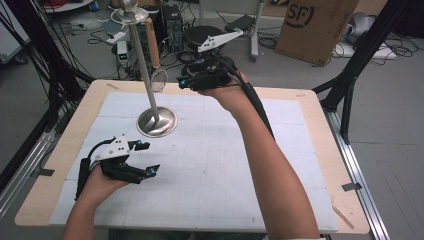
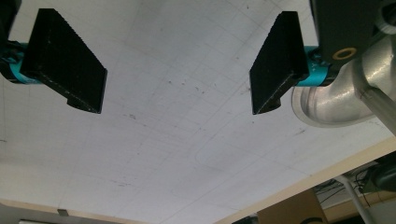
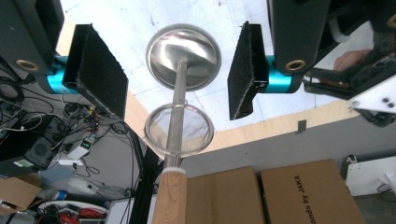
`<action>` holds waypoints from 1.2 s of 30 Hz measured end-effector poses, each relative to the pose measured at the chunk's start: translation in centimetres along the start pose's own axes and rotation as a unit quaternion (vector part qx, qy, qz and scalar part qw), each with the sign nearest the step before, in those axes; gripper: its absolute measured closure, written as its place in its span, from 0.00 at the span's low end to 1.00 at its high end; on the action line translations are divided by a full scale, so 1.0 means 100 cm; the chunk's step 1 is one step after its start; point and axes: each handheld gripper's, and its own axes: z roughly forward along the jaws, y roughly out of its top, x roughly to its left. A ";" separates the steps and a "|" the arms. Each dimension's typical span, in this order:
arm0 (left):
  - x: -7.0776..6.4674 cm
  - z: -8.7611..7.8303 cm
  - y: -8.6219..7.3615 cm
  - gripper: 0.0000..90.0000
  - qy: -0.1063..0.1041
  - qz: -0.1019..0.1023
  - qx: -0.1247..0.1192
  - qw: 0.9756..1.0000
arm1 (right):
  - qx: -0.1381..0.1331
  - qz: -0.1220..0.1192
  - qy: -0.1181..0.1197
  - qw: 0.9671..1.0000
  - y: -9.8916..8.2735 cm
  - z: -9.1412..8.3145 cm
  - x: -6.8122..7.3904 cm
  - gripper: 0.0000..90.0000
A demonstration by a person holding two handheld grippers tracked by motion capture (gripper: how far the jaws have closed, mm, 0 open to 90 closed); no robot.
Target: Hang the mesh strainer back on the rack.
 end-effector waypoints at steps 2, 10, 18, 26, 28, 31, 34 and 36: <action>0.000 0.000 0.000 0.22 0.000 -0.002 -0.001 1.000 | -0.004 0.001 0.000 1.000 -0.005 -0.007 0.001 0.40; 0.000 0.001 0.000 0.22 0.002 0.002 0.002 1.000 | -0.018 0.013 -0.011 1.000 -0.036 -0.034 0.001 0.37; 0.000 0.001 0.000 0.22 0.000 -0.001 0.005 1.000 | -0.023 0.003 -0.031 0.999 -0.067 -0.053 0.010 0.36; 0.000 0.001 0.000 0.22 0.001 -0.001 0.005 1.000 | -0.046 0.019 -0.037 0.998 -0.099 -0.069 0.018 0.34; 0.000 0.000 0.000 0.22 0.000 -0.002 0.001 1.000 | -0.053 0.021 -0.041 0.998 -0.108 -0.073 0.020 0.34; 0.000 0.000 -0.001 0.21 0.000 -0.005 -0.003 1.000 | -0.058 0.027 -0.047 0.997 -0.122 -0.080 0.023 0.33; 0.001 -0.001 -0.001 0.21 0.001 -0.007 -0.001 1.000 | -0.061 0.037 -0.051 0.996 -0.138 -0.087 0.025 0.33; 0.001 0.000 -0.002 0.21 0.000 -0.007 -0.001 1.000 | -0.057 0.044 -0.052 0.996 -0.149 -0.091 0.026 0.33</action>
